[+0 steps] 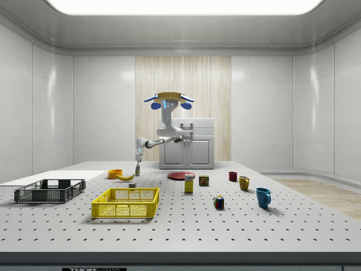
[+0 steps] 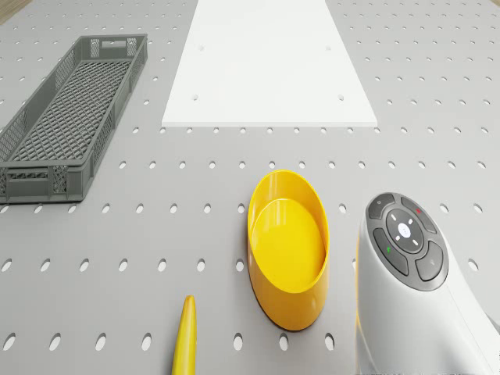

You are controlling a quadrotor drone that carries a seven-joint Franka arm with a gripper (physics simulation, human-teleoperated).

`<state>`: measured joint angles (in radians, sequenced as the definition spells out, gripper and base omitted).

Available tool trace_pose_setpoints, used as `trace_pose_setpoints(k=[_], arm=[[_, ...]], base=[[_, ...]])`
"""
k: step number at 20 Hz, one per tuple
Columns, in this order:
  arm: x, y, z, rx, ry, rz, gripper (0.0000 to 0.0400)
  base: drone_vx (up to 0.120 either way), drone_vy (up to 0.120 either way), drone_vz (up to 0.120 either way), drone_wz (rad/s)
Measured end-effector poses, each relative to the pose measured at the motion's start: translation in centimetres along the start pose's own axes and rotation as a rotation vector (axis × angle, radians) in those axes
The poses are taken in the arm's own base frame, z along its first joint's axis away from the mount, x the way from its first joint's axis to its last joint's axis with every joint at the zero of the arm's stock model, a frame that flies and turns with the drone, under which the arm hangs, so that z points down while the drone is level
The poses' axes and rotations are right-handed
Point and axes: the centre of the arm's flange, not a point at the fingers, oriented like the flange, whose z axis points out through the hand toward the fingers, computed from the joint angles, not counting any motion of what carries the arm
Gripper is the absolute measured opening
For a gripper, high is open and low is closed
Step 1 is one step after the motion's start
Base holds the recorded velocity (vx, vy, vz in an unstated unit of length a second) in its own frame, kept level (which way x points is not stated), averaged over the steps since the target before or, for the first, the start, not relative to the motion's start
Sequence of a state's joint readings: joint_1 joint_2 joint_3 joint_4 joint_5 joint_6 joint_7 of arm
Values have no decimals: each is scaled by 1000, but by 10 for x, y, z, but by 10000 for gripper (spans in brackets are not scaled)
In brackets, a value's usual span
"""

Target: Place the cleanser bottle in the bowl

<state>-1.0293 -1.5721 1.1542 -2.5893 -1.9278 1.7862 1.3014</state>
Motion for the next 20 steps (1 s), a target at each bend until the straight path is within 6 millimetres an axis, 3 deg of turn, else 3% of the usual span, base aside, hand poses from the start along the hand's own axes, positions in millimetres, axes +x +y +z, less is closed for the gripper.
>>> trace_pose_setpoints(k=[18, 20], arm=[[5, -11, 24, 0, 0, 0, 400], [5, -11, 25, 0, 0, 0, 292]], base=[[0, 0, 0, 0], [0, 0, 0, 0]])
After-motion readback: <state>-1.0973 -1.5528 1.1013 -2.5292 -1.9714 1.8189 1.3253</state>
